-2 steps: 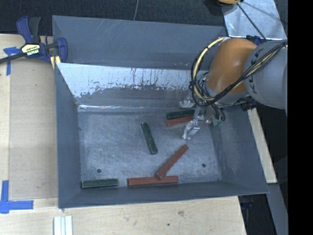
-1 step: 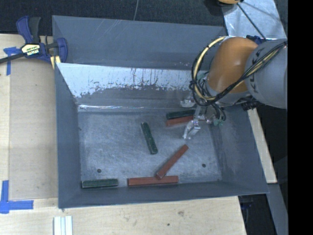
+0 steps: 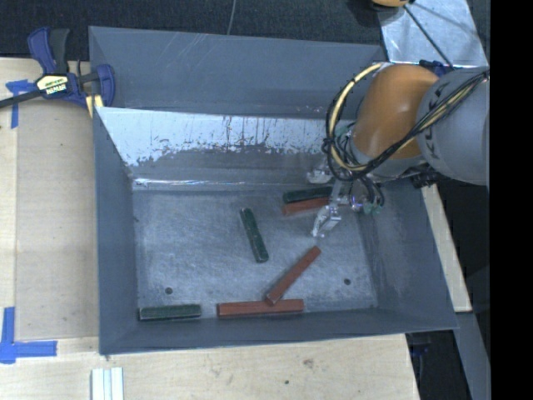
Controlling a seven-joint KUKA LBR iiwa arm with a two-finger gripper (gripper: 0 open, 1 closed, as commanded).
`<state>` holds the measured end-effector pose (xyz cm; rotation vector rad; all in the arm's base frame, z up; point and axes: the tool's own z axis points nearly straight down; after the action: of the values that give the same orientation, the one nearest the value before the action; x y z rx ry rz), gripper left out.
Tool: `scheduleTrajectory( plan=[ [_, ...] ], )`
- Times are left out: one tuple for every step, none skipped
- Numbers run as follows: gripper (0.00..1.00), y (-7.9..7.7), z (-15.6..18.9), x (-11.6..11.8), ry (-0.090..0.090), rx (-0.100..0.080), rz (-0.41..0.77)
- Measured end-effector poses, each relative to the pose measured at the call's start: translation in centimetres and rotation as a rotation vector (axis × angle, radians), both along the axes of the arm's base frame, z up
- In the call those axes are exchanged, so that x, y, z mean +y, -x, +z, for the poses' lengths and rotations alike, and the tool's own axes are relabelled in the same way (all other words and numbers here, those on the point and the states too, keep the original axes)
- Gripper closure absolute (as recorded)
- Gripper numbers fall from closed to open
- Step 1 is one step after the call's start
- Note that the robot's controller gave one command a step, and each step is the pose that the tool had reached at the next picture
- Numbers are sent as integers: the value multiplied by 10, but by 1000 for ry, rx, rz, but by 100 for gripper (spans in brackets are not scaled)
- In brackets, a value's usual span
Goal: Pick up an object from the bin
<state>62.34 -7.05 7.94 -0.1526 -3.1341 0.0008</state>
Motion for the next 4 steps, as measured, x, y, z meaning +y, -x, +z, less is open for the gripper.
scheduleTrajectory(
  plan=[
    [0, -2, -4, 0, -1, 9, -12],
    [100, -1, 1, 0, 1, -8, 0],
    [100, -1, 1, 0, 1, -8, 1],
    [100, -1, 3, 0, 1, -7, 1]
  ],
)
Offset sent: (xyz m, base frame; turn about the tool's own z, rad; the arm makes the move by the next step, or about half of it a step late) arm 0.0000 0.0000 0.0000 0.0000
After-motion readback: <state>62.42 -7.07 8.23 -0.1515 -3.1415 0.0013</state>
